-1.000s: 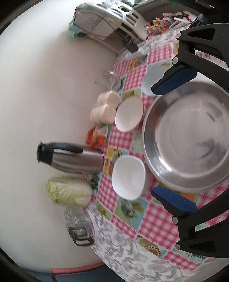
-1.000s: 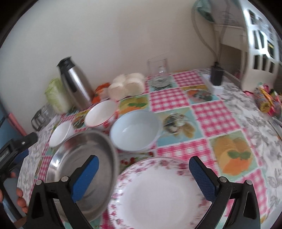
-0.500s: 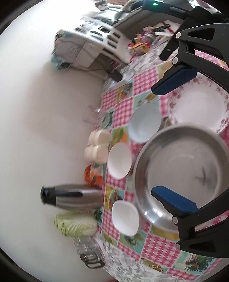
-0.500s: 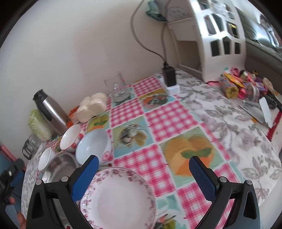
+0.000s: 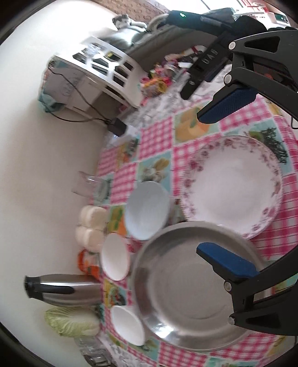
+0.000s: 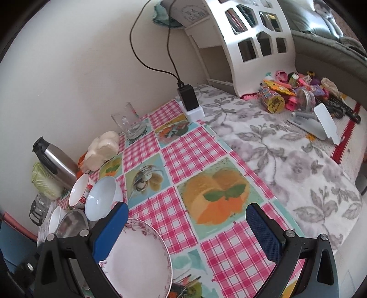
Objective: Organize plates and bowls
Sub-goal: 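Move both grippers to the rim of the pink-floral round plate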
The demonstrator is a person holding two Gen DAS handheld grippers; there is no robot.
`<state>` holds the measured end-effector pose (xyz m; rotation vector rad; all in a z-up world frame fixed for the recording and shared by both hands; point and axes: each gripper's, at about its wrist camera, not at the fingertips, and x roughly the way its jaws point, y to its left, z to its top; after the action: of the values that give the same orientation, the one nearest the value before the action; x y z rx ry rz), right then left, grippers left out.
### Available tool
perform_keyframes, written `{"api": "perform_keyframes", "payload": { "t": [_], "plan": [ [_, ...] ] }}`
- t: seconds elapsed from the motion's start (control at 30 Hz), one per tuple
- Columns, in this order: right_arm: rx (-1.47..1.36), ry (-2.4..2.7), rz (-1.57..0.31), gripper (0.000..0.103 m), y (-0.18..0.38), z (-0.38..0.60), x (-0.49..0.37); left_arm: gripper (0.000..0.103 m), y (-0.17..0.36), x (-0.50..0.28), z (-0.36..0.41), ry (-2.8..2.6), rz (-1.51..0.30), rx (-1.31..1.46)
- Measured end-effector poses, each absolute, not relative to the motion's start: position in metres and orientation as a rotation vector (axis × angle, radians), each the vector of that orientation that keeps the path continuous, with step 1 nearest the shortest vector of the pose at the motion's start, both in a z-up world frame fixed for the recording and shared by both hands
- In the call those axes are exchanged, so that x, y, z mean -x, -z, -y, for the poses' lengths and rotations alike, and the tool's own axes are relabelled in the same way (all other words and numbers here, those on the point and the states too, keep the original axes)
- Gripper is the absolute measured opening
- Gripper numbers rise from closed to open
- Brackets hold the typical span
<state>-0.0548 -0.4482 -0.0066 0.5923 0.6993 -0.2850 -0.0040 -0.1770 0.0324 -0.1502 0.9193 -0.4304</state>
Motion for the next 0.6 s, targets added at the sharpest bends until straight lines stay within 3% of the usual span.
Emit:
{"api": "perform_keyframes", "payload": {
  "t": [0.6],
  "plan": [
    [-0.653, 0.243, -0.812, 0.103, 0.037, 0.448, 0.044, 0.103, 0.015, 0.028, 0.195, 0.315, -1.124, 0.136]
  ]
}}
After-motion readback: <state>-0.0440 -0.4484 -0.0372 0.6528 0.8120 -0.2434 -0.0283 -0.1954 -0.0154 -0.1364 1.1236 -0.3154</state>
